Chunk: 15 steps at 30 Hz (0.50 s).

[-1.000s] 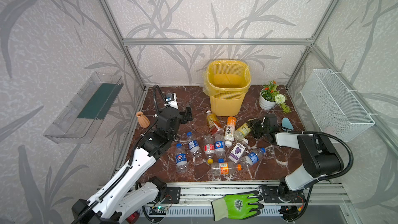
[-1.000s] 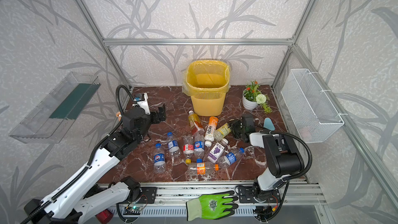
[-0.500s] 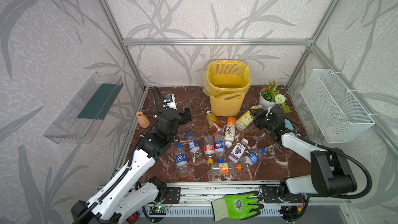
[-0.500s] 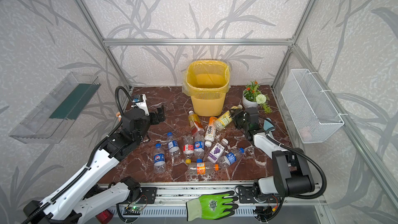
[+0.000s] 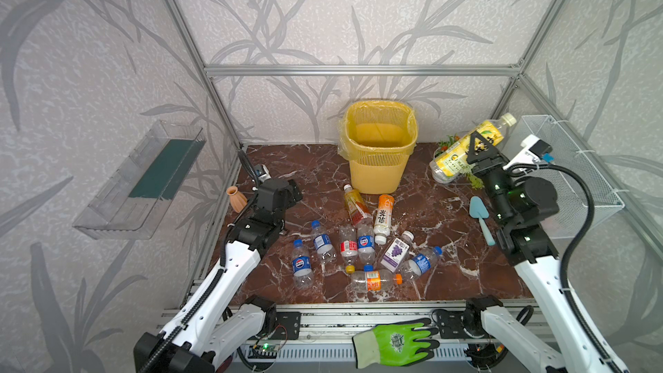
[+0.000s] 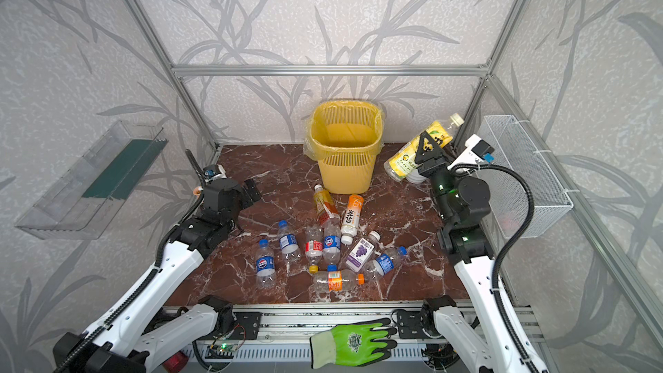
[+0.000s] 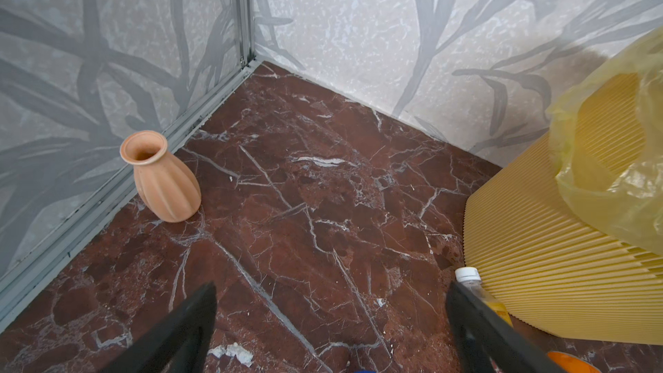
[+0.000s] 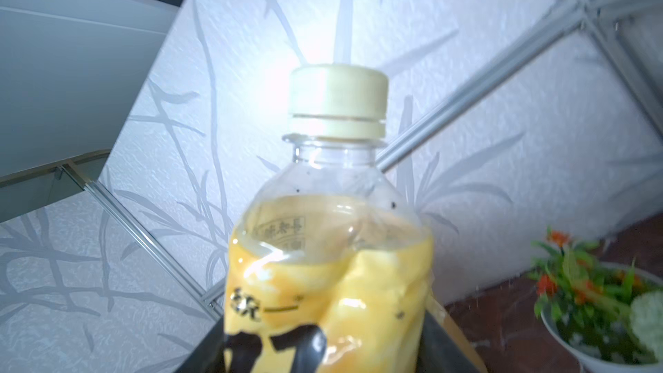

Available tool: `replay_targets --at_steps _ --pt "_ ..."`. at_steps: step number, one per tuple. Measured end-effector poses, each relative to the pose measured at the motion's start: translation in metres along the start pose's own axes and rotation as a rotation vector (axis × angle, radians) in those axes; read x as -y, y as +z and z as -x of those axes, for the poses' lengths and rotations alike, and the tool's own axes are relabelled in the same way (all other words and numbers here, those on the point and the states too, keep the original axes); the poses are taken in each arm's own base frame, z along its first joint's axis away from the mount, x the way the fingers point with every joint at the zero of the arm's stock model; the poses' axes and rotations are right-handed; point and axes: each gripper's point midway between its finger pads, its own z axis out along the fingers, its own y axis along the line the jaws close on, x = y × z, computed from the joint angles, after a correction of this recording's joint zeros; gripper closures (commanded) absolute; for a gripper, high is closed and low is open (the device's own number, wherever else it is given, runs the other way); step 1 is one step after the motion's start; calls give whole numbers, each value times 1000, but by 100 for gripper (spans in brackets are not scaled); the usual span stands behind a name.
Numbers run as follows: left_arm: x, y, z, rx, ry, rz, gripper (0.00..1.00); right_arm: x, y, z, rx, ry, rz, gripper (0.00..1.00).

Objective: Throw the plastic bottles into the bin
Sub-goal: 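Lift the tea bottle with the right gripper and drop it into the bin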

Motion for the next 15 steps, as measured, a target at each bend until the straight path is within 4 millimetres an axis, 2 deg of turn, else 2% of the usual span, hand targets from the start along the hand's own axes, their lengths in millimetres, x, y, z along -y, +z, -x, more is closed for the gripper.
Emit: replay_targets --at_steps 4,6,8,11,13,15 --pt "-1 6 -13 -45 -2 6 1 -26 -4 39 125 -92 58 39" --pt "-1 7 -17 -60 -4 7 1 -34 4 48 155 -117 79 39" --pt "-1 7 -20 -73 -7 5 1 -40 20 47 158 -128 96 39" --pt "-1 7 -23 -84 -15 2 1 -49 58 23 102 -142 123 38" --pt "-1 8 -25 -90 -23 0 1 -57 91 -4 35 -159 144 35" --pt "-1 8 -28 -99 -27 -2 1 -59 134 -47 -68 -183 155 24"
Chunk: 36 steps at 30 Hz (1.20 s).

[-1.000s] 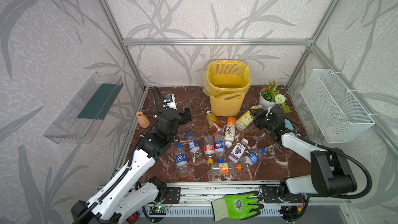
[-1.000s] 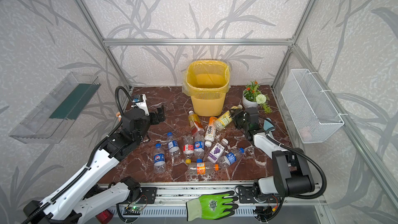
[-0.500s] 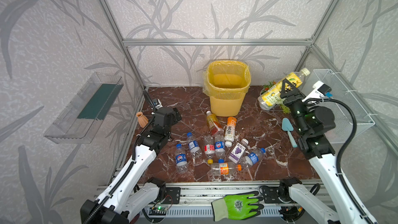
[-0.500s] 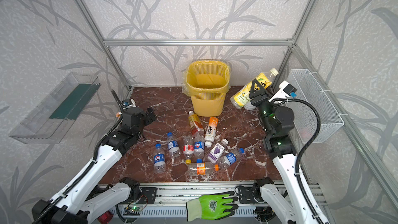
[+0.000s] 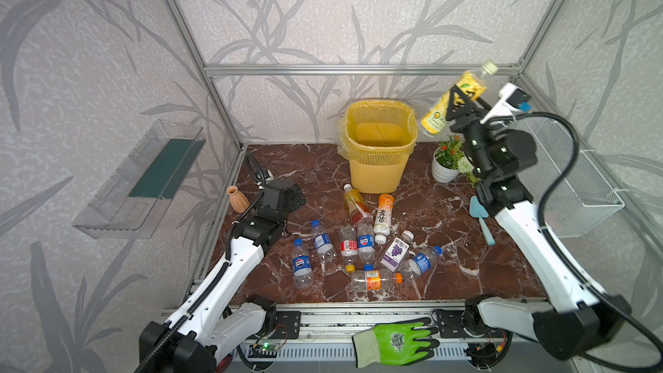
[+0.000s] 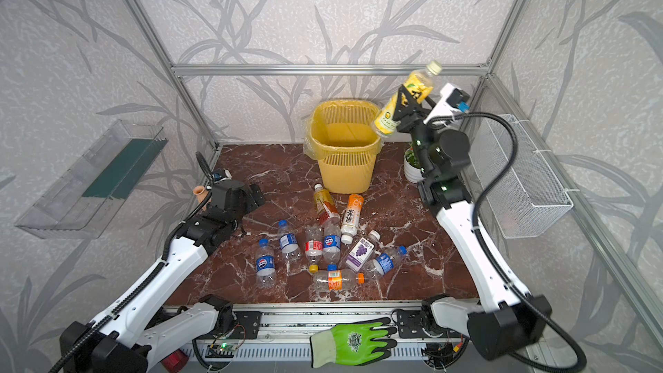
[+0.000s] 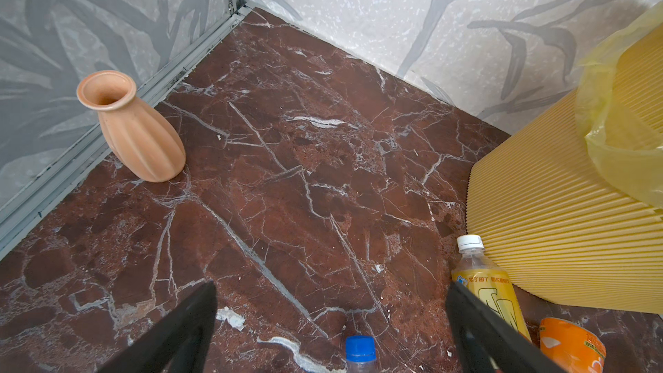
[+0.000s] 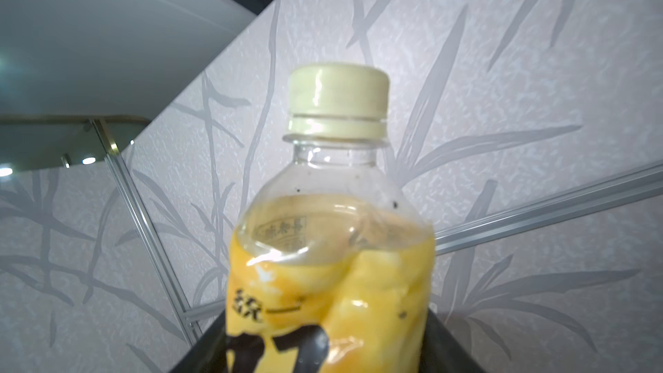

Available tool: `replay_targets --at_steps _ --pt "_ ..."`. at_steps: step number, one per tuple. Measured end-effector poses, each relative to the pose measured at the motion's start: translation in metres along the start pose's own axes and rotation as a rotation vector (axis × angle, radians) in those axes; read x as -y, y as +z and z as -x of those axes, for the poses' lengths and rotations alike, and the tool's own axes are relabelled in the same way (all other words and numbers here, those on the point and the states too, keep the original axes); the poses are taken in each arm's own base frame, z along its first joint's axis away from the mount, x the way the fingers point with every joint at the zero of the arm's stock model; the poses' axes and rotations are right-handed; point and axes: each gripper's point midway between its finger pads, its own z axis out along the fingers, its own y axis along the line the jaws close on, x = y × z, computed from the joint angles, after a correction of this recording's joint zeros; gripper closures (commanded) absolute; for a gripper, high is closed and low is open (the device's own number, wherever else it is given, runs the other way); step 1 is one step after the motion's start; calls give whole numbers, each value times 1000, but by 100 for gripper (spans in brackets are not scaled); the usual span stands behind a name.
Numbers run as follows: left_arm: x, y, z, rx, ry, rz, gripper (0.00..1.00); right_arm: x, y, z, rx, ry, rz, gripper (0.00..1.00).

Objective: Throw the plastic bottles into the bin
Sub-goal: 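Lift the tea bottle with the right gripper and drop it into the bin, then lower the left gripper onto the yellow-red labelled bottle while the right arm withdraws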

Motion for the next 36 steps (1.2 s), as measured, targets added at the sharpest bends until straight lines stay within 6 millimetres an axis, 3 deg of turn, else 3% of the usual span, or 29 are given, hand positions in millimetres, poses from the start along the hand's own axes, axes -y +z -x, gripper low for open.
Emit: replay_targets --at_steps 2,4,6,8,10,17,19,21,23,25,28,31,36 --pt "1 2 -2 -9 0 -1 1 5 36 -44 -114 -21 -1 13" --pt "1 3 -5 -22 6 1 1 15 59 -87 -228 -42 -17 2" --pt "-1 4 -8 -31 11 6 1 29 63 -120 -326 -72 -49 0" --pt "-2 3 -8 -35 14 10 1 36 57 -130 -381 -103 -74 1" --pt "-2 2 -8 -34 14 8 1 34 50 -119 -373 -132 -80 1" --pt "1 -8 -2 -16 8 -30 1 -2 -10 -9 -179 -202 -58 1" --pt "2 -9 -2 -18 8 -35 1 -1 -27 2 -157 -202 -67 1" --pt "1 -8 -5 -23 9 -35 1 10 -42 -6 -179 -194 -92 1" --pt "-1 -7 -9 -33 12 -34 1 30 -53 -30 -240 -176 -135 1" --pt "-2 -6 -15 -48 17 -34 1 55 -65 -71 -340 -146 -190 1" --pt "-3 -3 -24 -71 23 -38 1 95 -96 -144 -520 -85 -282 1" --pt "-1 -1 -29 -93 24 -53 1 124 -139 -213 -692 0 -364 0" --pt "12 8 -42 -150 16 -99 1 150 -201 -279 -838 114 -467 0"
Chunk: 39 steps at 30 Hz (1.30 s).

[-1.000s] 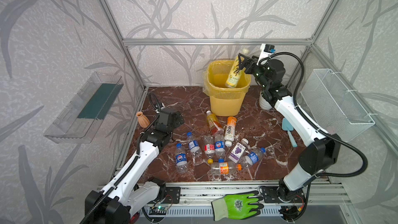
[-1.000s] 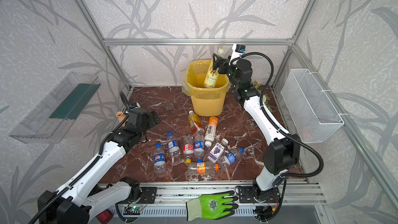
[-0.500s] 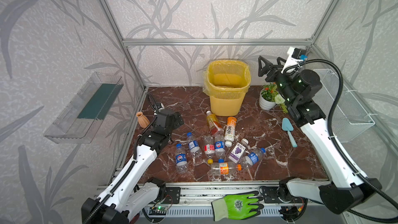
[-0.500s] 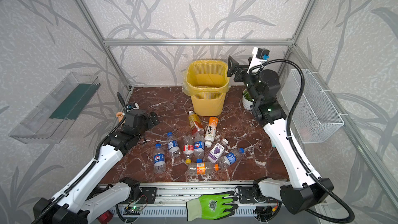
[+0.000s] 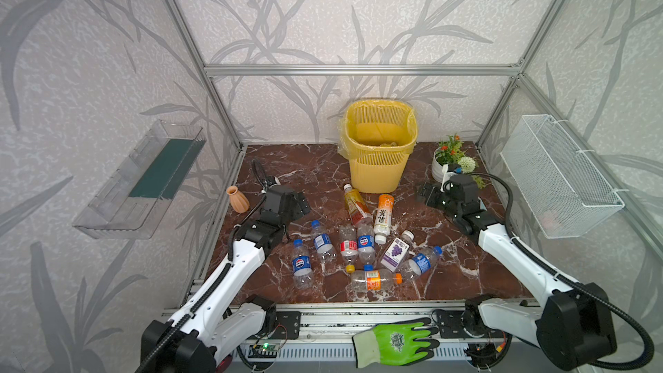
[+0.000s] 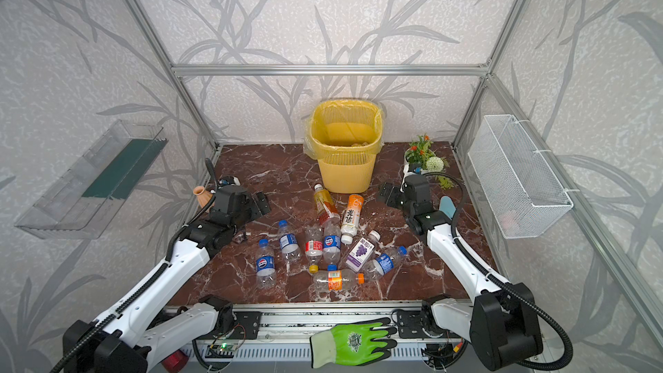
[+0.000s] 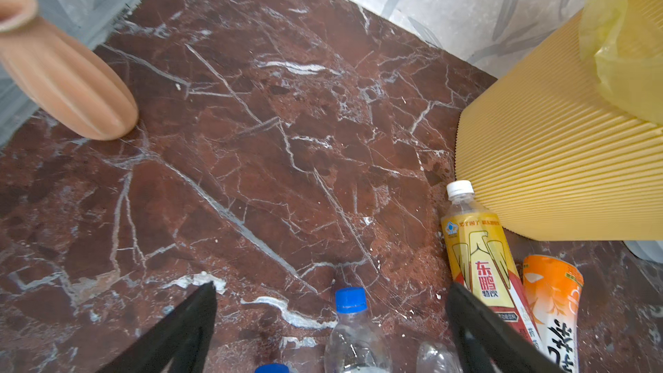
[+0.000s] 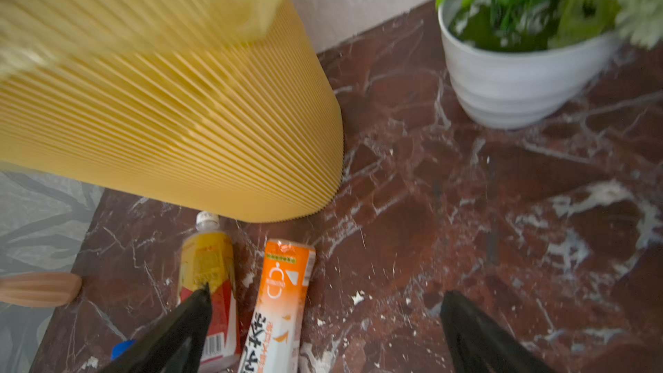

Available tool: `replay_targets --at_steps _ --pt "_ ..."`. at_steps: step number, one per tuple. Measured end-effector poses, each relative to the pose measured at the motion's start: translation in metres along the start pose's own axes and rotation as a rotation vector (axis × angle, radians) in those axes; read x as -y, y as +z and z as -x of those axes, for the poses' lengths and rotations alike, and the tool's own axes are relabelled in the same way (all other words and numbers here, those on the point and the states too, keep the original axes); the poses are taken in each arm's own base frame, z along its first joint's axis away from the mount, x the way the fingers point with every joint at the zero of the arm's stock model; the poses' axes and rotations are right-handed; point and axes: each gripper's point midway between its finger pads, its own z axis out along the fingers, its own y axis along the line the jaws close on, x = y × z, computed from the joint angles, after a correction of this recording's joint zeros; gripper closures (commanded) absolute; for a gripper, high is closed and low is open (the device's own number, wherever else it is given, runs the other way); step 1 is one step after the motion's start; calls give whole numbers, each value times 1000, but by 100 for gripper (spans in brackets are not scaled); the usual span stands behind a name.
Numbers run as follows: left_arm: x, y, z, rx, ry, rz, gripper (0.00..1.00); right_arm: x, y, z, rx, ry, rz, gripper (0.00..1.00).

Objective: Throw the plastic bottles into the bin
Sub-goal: 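Lower the left gripper onto the yellow-red labelled bottle while the right arm withdraws, then close the left gripper on the yellow-red bottle and lift it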

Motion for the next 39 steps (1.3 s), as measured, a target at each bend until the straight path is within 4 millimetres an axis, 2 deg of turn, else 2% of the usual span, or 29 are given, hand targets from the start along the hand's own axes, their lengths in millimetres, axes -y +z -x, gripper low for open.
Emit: replay_targets --at_steps 3,5,10,13,21,28,39 --pt "16 11 -11 -49 -14 -53 1 17 3 -25 -47 39 -34 1" --pt "30 19 -21 -87 -15 -96 1 22 3 -30 -52 65 -44 1" --pt "70 45 -59 -215 -15 -191 2 31 -5 -11 13 121 -49 1" --pt "87 56 -75 -274 -31 -228 3 35 -11 -2 48 143 -51 1" --pt "128 80 -89 -365 -108 -340 7 48 -17 -10 59 182 -67 1" --pt "143 103 -107 -444 -140 -367 9 52 -19 -8 68 200 -74 1" --pt "157 127 -121 -509 -155 -371 13 60 -19 -11 71 219 -91 1"
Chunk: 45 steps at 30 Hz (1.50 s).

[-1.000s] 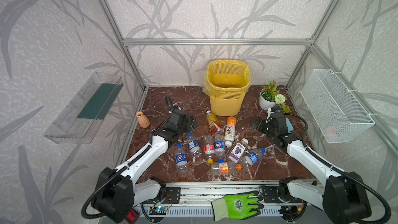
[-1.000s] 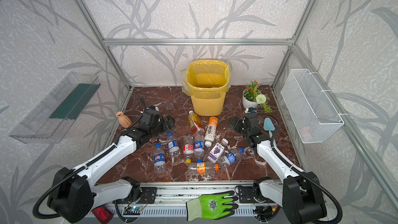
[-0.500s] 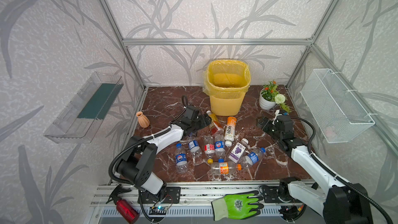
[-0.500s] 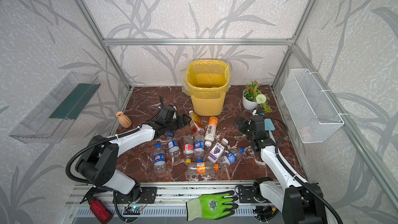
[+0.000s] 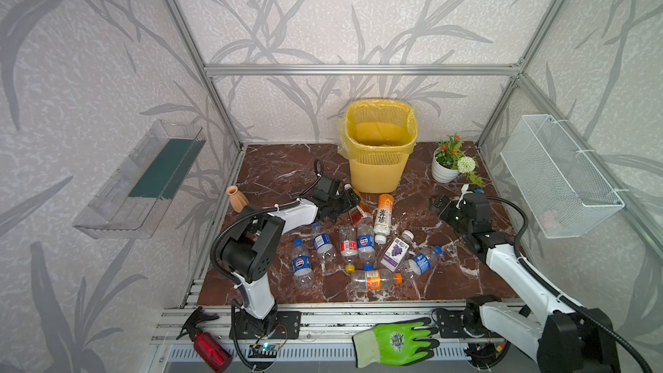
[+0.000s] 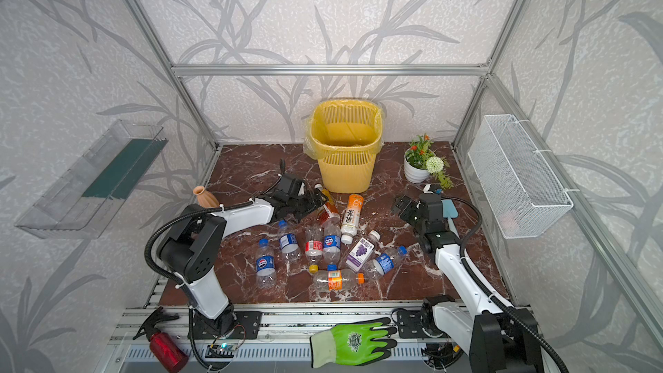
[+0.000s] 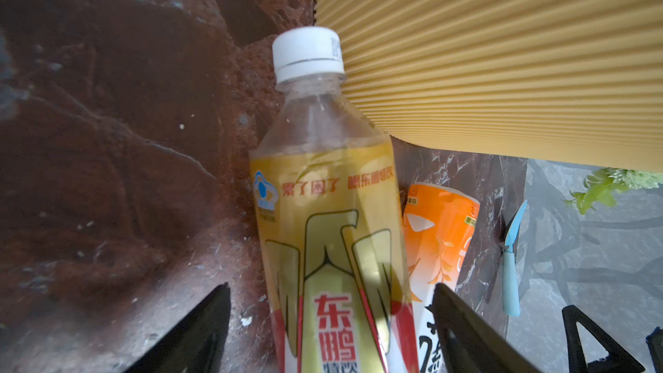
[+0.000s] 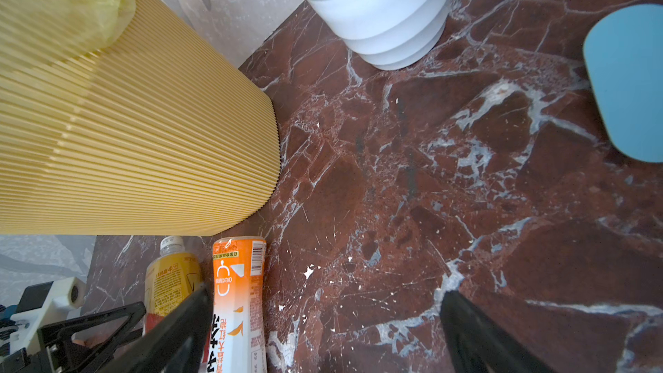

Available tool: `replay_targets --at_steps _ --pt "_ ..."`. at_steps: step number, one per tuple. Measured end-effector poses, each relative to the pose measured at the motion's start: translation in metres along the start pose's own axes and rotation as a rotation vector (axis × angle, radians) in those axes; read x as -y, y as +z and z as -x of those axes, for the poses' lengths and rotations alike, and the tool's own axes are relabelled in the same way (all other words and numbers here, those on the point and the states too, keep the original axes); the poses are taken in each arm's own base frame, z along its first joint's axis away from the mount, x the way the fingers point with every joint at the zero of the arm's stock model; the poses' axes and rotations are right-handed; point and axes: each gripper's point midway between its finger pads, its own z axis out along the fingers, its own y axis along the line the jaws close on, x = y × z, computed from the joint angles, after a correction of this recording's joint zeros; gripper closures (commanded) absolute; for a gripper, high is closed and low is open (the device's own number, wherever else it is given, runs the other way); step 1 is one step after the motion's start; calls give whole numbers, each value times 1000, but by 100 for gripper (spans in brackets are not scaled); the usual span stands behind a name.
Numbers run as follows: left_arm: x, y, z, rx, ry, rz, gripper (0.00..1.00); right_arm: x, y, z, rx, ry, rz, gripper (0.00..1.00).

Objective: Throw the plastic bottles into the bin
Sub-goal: 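Close the left gripper on the yellow-red bottle and lift it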

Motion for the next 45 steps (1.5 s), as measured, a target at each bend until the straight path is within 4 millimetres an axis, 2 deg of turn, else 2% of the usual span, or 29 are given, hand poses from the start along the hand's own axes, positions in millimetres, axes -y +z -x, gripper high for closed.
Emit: replay_targets --at_steps 9,17,27,31,35,38,42,45 --pt "2 14 4 -15 -16 6 18 8 0 1 3 17 -13 1" --pt "-2 26 -3 -48 -41 15 25 13 0 3 5 29 -19 1" --pt "-2 27 -3 -52 -52 12 42 13 -1 4 3 37 -14 1" --pt "0 25 -2 -47 -50 11 43 11 -2 6 10 38 -6 1" --pt "9 15 3 -26 -42 -4 43 10 -4 7 15 38 -2 1" --pt "19 0 10 9 -31 -23 43 10 -4 7 15 41 -2 1" --pt "29 -30 18 74 -12 -39 41 10 -4 7 16 48 -1 1" --pt "29 -58 25 137 1 -22 41 10 -4 8 17 54 2 1"
